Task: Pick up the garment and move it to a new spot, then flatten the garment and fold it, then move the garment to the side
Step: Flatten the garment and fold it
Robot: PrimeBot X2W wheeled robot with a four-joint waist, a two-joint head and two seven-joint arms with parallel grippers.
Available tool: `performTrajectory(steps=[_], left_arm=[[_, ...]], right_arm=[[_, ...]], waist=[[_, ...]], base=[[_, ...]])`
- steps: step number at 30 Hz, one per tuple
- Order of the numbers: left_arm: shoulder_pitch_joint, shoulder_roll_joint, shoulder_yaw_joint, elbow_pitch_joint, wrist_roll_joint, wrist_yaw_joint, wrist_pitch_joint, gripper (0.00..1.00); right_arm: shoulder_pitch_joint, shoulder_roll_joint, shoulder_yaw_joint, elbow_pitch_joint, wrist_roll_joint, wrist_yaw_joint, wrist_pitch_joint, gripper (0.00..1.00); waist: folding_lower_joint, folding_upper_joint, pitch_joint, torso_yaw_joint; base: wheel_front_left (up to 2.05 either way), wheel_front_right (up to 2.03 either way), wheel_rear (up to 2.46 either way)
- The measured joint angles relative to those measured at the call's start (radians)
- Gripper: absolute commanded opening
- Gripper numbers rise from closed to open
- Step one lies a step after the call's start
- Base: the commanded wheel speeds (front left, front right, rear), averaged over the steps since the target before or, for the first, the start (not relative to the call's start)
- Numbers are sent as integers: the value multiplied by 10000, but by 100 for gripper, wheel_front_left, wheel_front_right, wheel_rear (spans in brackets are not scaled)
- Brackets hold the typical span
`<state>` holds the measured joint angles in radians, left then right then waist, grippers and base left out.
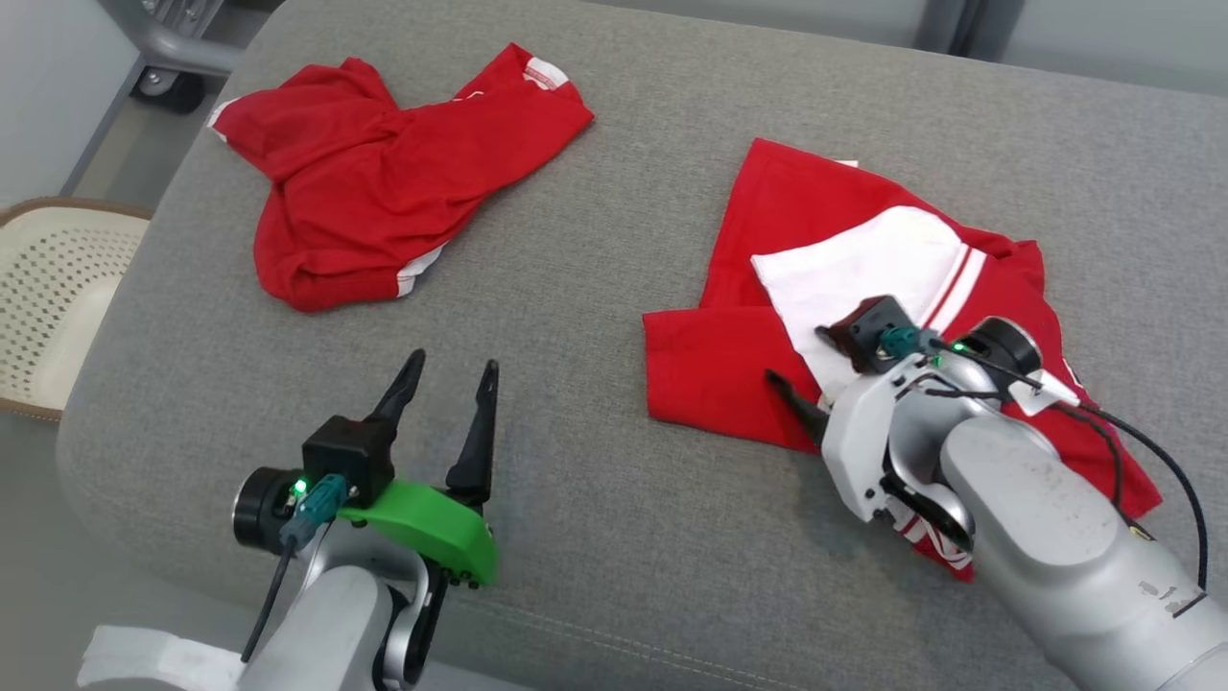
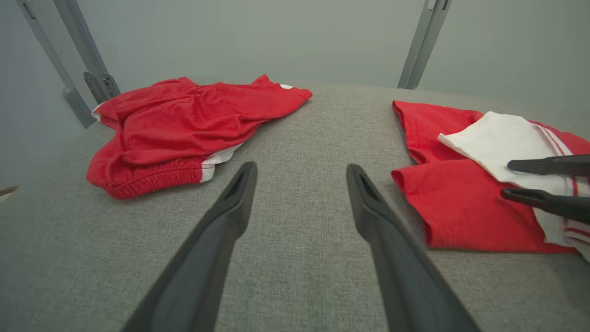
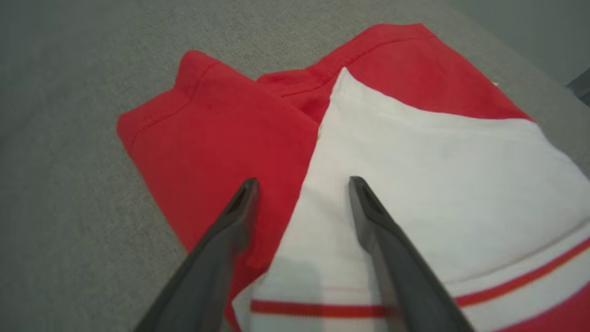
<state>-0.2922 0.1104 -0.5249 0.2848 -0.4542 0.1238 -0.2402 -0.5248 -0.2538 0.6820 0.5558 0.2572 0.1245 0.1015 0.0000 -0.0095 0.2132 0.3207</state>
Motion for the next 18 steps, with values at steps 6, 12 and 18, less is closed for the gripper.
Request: performTrajectory(steps=[6, 12, 18], left_arm=[[427, 107, 456, -35, 2, 0, -2, 100], [514, 105, 709, -161, 63, 0, -29, 100], [722, 96, 700, -362, 253, 0, -29, 100]], right_arm=[[6, 0, 874, -19, 360, 2, 194, 100], [-18, -372, 1154, -105, 426, 2, 224, 100], [-215, -639, 1381, -228, 579, 2, 244, 100]], waist=[[0, 0, -39, 155], [0, 0, -148, -119], [0, 0, -210, -401]], base=[[0, 0, 0], [0, 0, 0], [0, 0, 0]])
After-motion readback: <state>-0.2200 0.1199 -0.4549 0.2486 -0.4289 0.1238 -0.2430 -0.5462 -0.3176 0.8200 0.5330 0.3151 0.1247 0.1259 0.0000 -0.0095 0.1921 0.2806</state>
